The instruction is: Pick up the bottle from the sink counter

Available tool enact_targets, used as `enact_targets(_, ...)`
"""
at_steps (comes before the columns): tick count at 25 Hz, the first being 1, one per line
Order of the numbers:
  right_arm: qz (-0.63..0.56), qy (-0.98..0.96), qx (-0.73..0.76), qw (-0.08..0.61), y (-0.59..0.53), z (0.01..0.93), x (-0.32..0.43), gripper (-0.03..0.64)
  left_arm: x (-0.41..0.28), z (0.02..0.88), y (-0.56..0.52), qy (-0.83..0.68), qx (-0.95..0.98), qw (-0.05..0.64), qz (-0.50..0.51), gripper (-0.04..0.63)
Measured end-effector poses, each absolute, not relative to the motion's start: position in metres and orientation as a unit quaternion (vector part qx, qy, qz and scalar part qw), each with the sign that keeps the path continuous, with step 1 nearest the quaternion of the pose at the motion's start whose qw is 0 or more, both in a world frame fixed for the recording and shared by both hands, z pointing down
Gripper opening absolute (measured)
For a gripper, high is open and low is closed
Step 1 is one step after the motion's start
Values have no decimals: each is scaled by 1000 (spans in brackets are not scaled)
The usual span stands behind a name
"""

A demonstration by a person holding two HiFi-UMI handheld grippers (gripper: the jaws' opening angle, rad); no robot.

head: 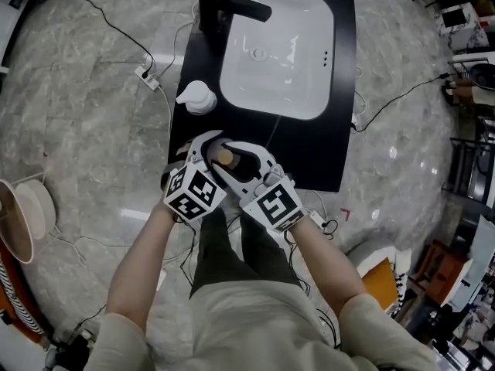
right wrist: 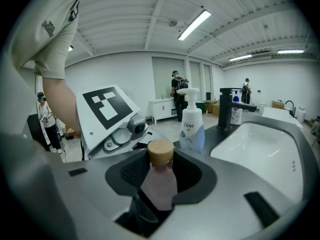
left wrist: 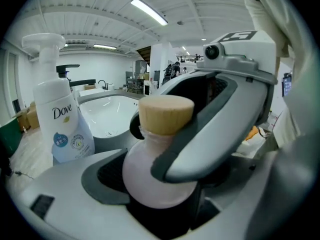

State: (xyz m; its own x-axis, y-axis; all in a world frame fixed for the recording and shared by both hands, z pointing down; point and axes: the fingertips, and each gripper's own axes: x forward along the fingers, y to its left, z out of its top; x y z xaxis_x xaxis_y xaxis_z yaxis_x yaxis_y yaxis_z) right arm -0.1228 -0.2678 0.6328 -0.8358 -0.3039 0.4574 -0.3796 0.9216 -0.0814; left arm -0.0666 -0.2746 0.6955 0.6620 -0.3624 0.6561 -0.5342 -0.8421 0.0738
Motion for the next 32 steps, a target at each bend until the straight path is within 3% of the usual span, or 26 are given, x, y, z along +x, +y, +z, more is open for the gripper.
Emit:
enact_targets(10,98,-961,192,172,-266,560,-107,118,-48,623,-269,-230,912,146,306,385)
enact_targets(22,63,-961,237,125,-243,402,-77,118,-19,467,-245,-202,929,77,301,385)
enact_targets(32,75,-957,256,115,-196,350,-54,118,2,414,-196,-182,934,59,303,385)
